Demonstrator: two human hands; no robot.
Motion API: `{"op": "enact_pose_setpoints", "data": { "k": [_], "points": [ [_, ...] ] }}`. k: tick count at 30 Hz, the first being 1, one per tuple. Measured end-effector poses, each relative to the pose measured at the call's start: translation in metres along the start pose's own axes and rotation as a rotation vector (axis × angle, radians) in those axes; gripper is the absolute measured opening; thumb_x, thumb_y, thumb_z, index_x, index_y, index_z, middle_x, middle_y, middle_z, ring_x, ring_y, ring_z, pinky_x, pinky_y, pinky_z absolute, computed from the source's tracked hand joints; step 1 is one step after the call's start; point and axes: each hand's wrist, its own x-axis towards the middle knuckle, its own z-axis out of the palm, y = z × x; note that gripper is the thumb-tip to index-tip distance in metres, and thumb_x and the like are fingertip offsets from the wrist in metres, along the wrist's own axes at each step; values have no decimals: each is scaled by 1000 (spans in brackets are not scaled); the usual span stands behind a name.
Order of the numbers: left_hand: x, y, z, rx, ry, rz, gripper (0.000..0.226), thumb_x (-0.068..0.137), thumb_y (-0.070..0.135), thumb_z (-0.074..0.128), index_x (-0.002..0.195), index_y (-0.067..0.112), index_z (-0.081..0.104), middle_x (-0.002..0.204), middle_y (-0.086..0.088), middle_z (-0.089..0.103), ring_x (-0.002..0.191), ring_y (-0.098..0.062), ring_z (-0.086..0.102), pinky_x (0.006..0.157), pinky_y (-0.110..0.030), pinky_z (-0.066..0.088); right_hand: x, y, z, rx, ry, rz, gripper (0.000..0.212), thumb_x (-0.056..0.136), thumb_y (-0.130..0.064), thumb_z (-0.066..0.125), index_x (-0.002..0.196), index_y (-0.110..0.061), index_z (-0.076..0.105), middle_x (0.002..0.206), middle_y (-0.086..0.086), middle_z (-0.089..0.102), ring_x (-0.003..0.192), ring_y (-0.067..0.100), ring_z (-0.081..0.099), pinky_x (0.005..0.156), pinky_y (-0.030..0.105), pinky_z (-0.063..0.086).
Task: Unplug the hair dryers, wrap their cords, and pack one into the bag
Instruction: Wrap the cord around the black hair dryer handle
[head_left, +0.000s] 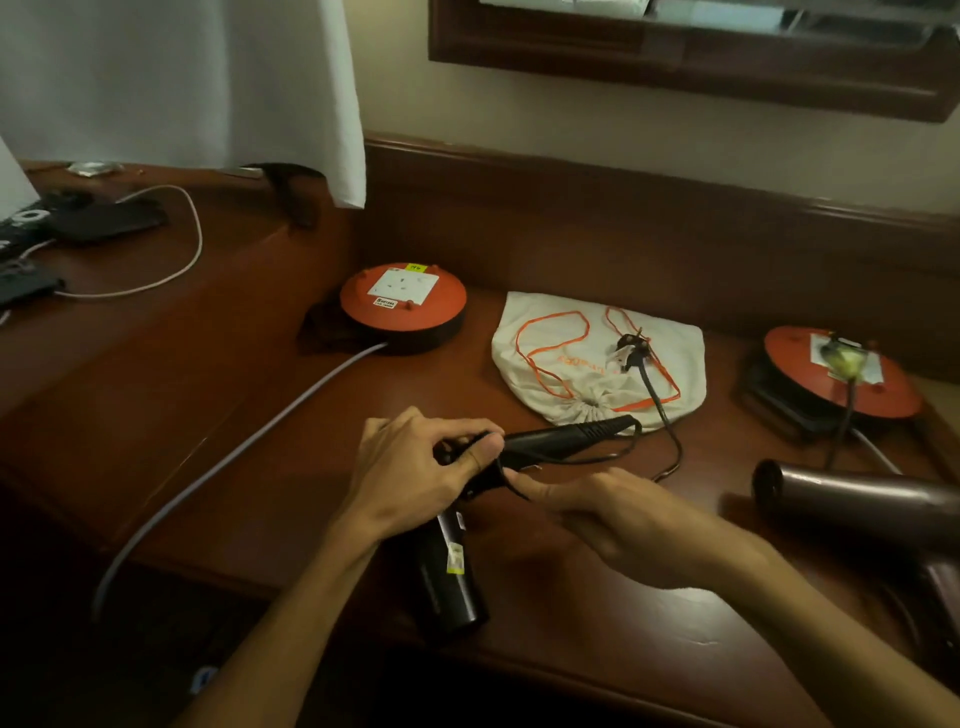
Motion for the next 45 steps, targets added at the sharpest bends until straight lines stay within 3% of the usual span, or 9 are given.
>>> {"op": "enact_pose_setpoints", "data": {
  "k": [5, 8, 10, 13, 15, 25, 32, 38, 45],
  "points": [
    [-1, 7, 1, 7, 23, 23, 44, 70, 83, 60, 104, 59, 69, 76, 26, 56, 88, 9, 48, 98, -34, 35, -8, 21, 31, 132, 251, -31, 61, 99, -18, 54, 138, -64, 44, 89, -1, 74, 67, 18, 62, 63, 38, 52],
    [-3, 3, -1, -51, 48, 17, 40, 69, 83, 62, 102, 60, 69, 78, 25, 59, 88, 9, 48, 97, -36, 37, -7, 23, 43, 329, 316, 44, 16, 99, -33, 61, 88, -40, 70, 67, -2, 65, 56, 14, 60, 55, 34, 49],
    [-5, -2, -3, -120, 62, 43, 40, 69, 84, 60, 102, 62, 67, 79, 26, 65, 87, 7, 51, 92, -40, 43, -1, 25, 44, 318, 284, 94, 34, 99, -45, 57, 74, -24, 63, 64, -6, 63, 57, 12, 61, 56, 40, 49],
    [-10, -8, -4, -179, -5, 137, 39, 73, 76, 65, 105, 54, 71, 84, 26, 68, 84, -3, 53, 86, -44, 45, 19, 40, 28, 341, 114, 60, 9, 97, -26, 65, 95, -21, 73, 82, -14, 69, 72, 2, 64, 65, 31, 52],
    [-14, -9, -6, -171, -51, 190, 39, 74, 73, 67, 105, 50, 73, 87, 25, 67, 86, -6, 53, 91, -42, 42, 42, 49, 12, 271, -22, 69, 12, 94, -14, 69, 86, -4, 72, 77, 12, 70, 60, 11, 57, 58, 29, 46],
    [-5, 5, -9, 179, -246, 55, 97, 64, 90, 53, 149, 48, 32, 101, 16, 52, 94, -5, 39, 85, -25, 30, 97, 30, -51, 137, -221, 28, 27, 96, -28, 65, 74, -14, 67, 62, -4, 54, 55, 6, 44, 57, 28, 37],
    [5, 13, -14, 361, -422, 165, 46, 88, 80, 34, 127, 57, 41, 87, 12, 50, 89, -14, 46, 79, -39, 31, 80, -13, -73, -61, -428, 62, 24, 99, -16, 51, 95, -6, 73, 77, 6, 70, 63, 11, 60, 66, 31, 49],
    [12, 10, -8, 289, -290, 200, 32, 90, 71, 49, 112, 51, 58, 79, 17, 57, 85, -8, 59, 59, -26, 31, 50, -25, -86, 78, -182, -36, 16, 100, -24, 58, 105, -19, 72, 86, 2, 75, 74, 16, 70, 68, 38, 58],
    [16, -13, -19, -6, -186, -39, 32, 83, 75, 56, 114, 71, 54, 107, 27, 68, 100, -1, 62, 89, -36, 51, 3, -20, -29, 357, 153, 24, 28, 103, -15, 54, 126, -23, 69, 63, -7, 59, 53, 5, 50, 51, 17, 37]
  ]
}}
